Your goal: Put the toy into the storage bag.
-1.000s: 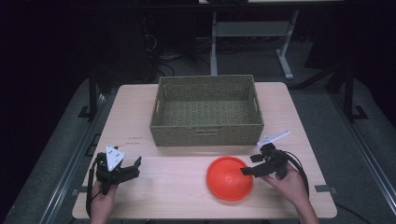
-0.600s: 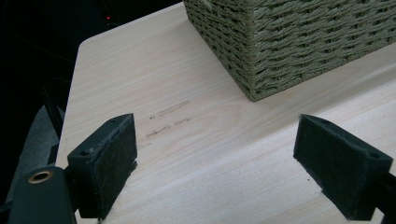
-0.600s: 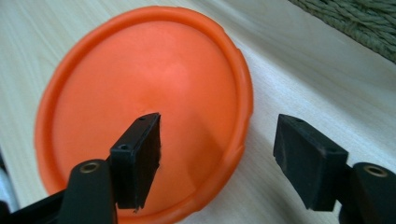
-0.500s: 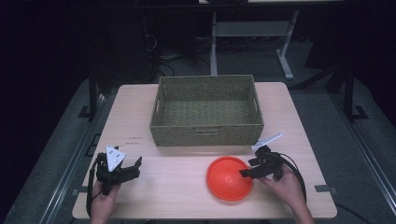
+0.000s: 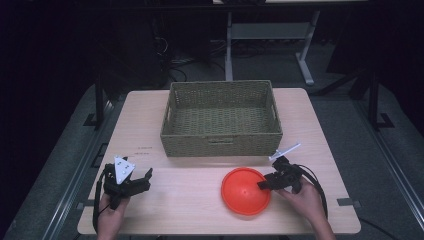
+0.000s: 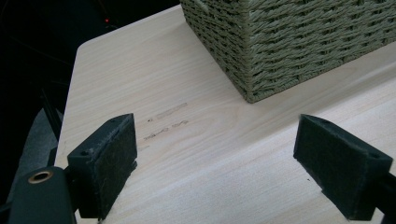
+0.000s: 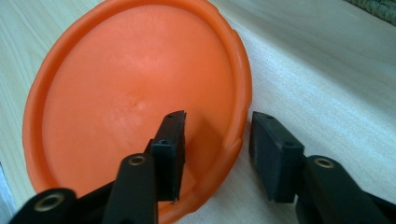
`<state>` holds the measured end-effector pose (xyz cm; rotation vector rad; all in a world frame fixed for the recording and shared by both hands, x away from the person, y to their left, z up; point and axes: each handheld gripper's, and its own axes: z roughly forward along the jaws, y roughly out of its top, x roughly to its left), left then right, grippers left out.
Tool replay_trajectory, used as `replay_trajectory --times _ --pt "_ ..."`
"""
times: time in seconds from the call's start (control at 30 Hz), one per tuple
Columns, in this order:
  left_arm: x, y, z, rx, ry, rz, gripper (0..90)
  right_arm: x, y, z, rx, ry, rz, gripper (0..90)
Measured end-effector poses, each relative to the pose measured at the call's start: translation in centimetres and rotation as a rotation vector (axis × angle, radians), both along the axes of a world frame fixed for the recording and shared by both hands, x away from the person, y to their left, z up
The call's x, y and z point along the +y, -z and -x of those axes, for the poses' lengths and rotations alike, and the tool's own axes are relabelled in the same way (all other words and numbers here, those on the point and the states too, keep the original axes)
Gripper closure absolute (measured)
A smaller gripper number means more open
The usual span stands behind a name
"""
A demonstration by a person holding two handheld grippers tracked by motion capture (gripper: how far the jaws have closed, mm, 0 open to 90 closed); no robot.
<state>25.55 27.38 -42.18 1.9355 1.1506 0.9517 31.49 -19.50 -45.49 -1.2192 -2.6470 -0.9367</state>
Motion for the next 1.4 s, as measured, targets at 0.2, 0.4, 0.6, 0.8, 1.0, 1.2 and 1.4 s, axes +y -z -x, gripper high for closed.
replay_trajectory --times 0.2,0.4,0.6,0.8,1.0,1.2,1.4 --pt "0.0 0.0 0.0 -0.002 0.001 0.001 12.9 0.0 0.0 0.0 0.004 -0.007 -0.010 61.6" --pt "0.0 0.0 0.0 -0.006 0.003 -0.003 12.9 -0.4 -0.4 0.2 -0.007 0.007 -0.036 70.1" --pt "0.0 0.0 0.0 -0.005 -0.003 -0.002 12.9 -0.7 -0.8 0.2 -0.017 0.004 -0.064 74.3" --pt "0.0 0.1 0.1 0.002 -0.009 0.004 12.9 -1.2 -1.6 0.7 -0.018 0.014 -0.131 79.7" --pt "-0.1 0.1 0.1 -0.005 -0.002 -0.007 12.9 -0.9 -2.9 1.0 -0.046 0.003 -0.152 81.3" --pt "-0.1 0.1 0.1 -0.005 -0.003 0.000 12.9 -0.3 -4.5 1.2 -0.073 -0.012 -0.153 81.7" --pt "0.0 0.1 0.1 -0.004 -0.002 -0.004 12.9 -0.2 -5.7 1.3 -0.082 -0.032 -0.158 81.8"
